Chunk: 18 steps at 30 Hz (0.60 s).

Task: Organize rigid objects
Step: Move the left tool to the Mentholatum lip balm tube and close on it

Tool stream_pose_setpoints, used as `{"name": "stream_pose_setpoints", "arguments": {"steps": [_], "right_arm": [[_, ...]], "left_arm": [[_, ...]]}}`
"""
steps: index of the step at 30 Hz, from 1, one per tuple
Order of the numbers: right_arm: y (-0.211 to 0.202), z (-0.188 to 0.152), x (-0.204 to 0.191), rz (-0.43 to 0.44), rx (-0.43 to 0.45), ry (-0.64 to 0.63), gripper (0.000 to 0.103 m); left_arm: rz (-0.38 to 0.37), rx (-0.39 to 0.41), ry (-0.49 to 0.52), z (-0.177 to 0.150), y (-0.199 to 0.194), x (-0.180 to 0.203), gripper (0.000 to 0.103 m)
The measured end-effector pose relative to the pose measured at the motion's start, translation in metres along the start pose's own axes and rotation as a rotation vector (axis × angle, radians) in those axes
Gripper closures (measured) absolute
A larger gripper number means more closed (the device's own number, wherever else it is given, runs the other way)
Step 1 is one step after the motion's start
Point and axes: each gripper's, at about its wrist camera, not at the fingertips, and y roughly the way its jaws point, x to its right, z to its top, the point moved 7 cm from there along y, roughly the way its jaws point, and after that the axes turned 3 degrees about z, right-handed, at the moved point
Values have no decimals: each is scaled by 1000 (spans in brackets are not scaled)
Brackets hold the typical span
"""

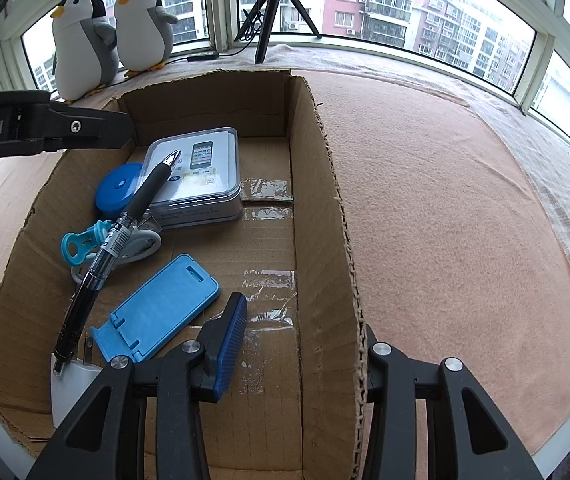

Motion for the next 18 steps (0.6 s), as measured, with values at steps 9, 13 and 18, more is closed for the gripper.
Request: {"name": "stream_pose_setpoints", "arguments": {"steps": [9,13,18], "right_arm": [[0,1,0,-2,-2,1,65],[0,1,0,-2,-1,2,65],[0,1,0,-2,-1,0,65]], "left_arm": [[-10,12,-55,-6,-28,-42,40],[4,14,-99,-16,-38,-71,38],[24,-20,-161,-39,-39,-108,38]]}}
